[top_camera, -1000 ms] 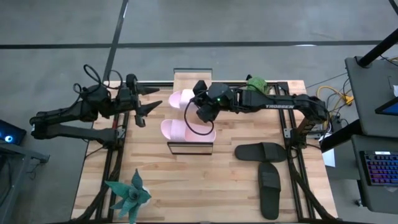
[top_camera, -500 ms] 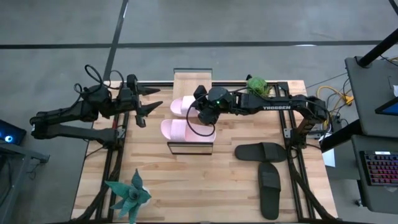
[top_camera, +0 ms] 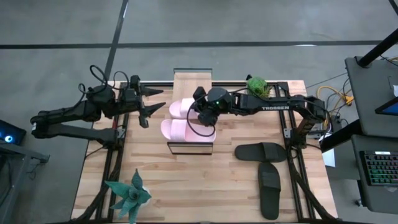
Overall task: Pick and place slides into the shelf
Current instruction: Put the pink slipper on the shelf
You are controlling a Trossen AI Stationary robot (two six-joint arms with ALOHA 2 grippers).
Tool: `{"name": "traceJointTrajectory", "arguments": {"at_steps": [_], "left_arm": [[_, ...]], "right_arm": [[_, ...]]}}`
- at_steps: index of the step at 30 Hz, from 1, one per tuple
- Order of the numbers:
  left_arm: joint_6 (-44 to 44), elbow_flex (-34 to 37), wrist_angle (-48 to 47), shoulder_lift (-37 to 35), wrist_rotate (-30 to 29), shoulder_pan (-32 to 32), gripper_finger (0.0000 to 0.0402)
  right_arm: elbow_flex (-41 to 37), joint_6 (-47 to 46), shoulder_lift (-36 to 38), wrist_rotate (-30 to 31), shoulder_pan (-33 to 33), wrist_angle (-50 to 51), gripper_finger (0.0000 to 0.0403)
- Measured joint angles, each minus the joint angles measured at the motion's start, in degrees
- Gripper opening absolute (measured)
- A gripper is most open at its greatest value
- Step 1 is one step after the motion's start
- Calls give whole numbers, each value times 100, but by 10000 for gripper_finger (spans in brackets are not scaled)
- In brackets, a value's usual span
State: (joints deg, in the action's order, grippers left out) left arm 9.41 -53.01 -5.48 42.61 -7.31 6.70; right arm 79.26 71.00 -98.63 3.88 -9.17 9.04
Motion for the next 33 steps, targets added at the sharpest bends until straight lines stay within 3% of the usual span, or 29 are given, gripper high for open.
{"name": "traceJointTrajectory", "arguments": {"at_steps": [15, 24, 33], "left_arm": [[2, 0, 0, 38, 0, 4, 199], [2, 0, 18, 130, 0, 2, 199], [2, 0, 35, 169, -2, 0, 199]], "right_arm": [[0, -50, -117, -382, -39, -58, 17], [0, -249, -133, -380, -39, -91, 62], [28, -815, -133, -365, -37, -70, 133]]}}
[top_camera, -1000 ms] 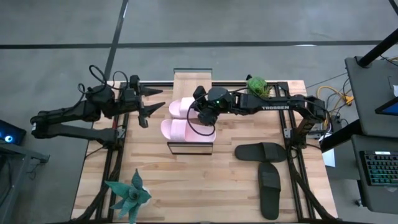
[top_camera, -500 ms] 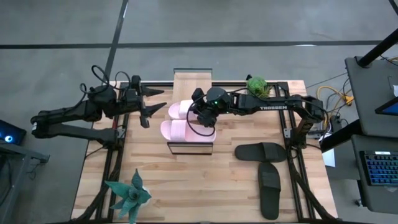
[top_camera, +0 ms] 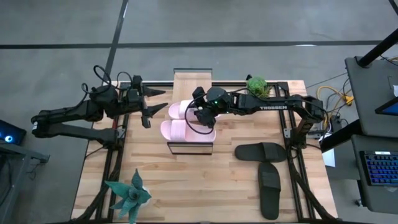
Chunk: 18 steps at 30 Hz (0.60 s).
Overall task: Pick and place slides into the shelf
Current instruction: Put the pink slipper on the shelf
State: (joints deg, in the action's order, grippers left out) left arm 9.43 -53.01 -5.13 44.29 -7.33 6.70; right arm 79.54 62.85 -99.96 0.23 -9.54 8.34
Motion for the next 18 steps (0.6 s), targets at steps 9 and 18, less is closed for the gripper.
{"name": "traceJointTrajectory", "arguments": {"at_steps": [9, 18], "left_arm": [[0, 0, 7, 58, 0, 4, 199], [0, 0, 6, 101, -2, 4, 199]], "right_arm": [[297, -917, -2, 129, 15, 202, 176], [368, -992, -2, 131, 15, 479, 185]]}}
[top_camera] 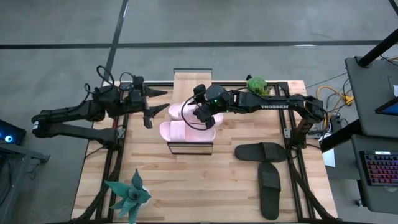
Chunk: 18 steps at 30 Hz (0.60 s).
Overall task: Pick and place slides into the shelf
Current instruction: Put the pink slipper on the shelf
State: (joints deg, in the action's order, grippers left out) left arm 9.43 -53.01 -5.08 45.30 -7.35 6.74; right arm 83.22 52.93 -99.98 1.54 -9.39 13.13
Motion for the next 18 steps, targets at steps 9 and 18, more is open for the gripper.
{"name": "traceJointTrajectory", "arguments": {"at_steps": [9, 18], "left_arm": [[31, 0, -3, 15, -58, 0, 199], [31, 0, -4, 44, -61, 0, 199]], "right_arm": [[0, 72, 0, 223, -7, 9, 185], [-4, -228, 2, 363, -13, 775, 185]]}}
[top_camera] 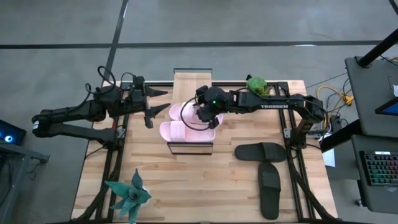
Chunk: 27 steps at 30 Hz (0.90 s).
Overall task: Pick and place slides into the shelf
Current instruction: Put the pink slipper on the shelf
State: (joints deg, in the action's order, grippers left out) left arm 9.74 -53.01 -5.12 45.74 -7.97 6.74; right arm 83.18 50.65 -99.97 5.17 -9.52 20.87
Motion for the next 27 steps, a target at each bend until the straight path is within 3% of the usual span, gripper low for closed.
{"name": "traceJointTrajectory", "arguments": {"at_steps": [14, 18, 21, 27], "left_arm": [[3, 0, 8, 26, 0, 0, 199], [8, 0, 6, 26, -1, 0, 199], [43, 0, 6, 26, -1, 0, 199], [163, 0, -9, 26, -2, 0, 199]], "right_arm": [[29, -20, 67, 1289, 14, 148, 185], [248, -601, 198, 1253, 11, 554, 185], [311, -993, 245, 855, -58, 435, 185], [304, -753, 195, 248, -166, 424, 185]]}}
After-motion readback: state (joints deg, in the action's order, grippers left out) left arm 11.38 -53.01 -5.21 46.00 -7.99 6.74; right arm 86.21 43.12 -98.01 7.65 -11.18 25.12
